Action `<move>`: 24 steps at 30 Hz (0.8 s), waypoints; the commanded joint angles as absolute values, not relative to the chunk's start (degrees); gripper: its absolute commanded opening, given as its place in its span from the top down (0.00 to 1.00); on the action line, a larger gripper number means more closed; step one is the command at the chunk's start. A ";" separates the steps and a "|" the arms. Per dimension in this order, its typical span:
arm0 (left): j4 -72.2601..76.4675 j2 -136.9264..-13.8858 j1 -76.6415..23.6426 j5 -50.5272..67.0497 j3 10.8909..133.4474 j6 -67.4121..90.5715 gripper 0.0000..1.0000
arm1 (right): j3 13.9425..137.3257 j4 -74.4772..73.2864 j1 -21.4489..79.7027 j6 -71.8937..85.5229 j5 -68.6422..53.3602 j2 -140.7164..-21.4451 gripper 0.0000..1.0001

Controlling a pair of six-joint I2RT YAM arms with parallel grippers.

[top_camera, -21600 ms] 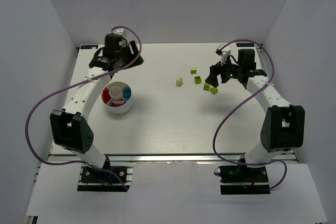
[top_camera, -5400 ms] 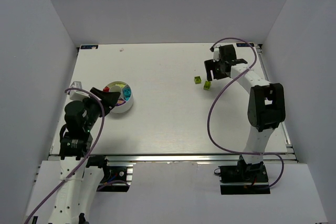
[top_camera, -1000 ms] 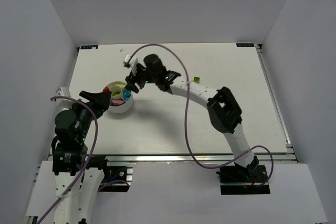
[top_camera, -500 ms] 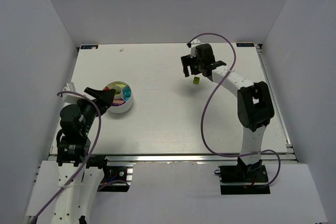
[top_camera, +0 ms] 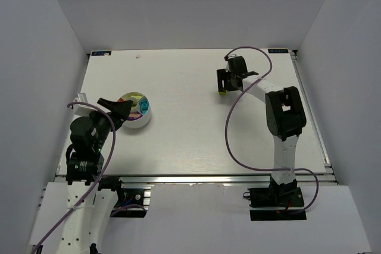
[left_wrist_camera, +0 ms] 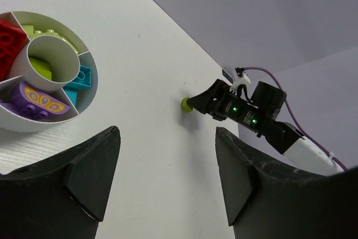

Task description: Sort the legos into containers by color

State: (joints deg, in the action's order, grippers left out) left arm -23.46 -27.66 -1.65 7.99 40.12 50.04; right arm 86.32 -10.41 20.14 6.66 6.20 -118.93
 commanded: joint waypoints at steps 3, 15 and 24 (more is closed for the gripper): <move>-23.38 -27.95 -1.49 8.35 39.99 50.62 0.22 | 88.86 -10.72 20.39 10.11 3.69 -121.02 0.25; -23.29 -28.04 -1.49 8.17 39.29 50.63 0.22 | 88.24 -10.11 20.57 9.14 3.69 -122.96 0.41; -21.71 -27.77 -1.49 8.61 38.23 50.54 0.22 | 90.00 -9.84 21.71 2.91 -6.66 -119.19 0.83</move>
State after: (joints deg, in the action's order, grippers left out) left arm -23.24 -27.81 -1.65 8.01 38.81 50.50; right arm 87.33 -10.52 20.62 5.74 -0.45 -122.43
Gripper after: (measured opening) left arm 0.780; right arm 0.436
